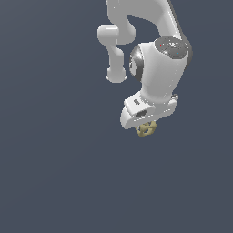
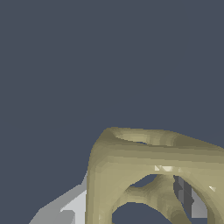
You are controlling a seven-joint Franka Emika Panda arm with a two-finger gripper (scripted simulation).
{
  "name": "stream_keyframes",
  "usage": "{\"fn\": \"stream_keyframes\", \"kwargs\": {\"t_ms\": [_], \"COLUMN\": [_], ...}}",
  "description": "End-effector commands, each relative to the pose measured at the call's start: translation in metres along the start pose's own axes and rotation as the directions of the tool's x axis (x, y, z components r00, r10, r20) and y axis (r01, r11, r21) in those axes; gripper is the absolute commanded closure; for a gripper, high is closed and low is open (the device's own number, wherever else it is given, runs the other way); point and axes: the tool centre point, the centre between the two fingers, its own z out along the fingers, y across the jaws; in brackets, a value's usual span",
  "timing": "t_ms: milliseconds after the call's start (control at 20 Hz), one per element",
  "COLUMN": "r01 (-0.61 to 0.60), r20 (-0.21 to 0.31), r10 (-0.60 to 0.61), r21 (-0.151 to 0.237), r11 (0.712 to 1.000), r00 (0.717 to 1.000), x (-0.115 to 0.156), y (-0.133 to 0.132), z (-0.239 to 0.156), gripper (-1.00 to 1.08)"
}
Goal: Pick up the object and move it to a goal position.
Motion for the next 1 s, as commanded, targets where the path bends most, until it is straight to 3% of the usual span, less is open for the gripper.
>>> {"fn": "stream_keyframes", "kwargs": {"t_ms": [0, 450, 950], "r01": [-0.001, -0.001, -0.001], "r20": [0.001, 0.001, 0.001], "r10": [0.001, 0.001, 0.001], "r21": [0.000, 0.001, 0.001], "r11": [1.000, 1.000, 1.000], "r00": [1.000, 1.000, 1.000], "x": [0.011, 0.042, 0.057], "y": [-0.016, -0.055, -0.072], "z": [-0.023, -0.084, -0.109], "gripper": [1.08, 1.08, 1.08]}}
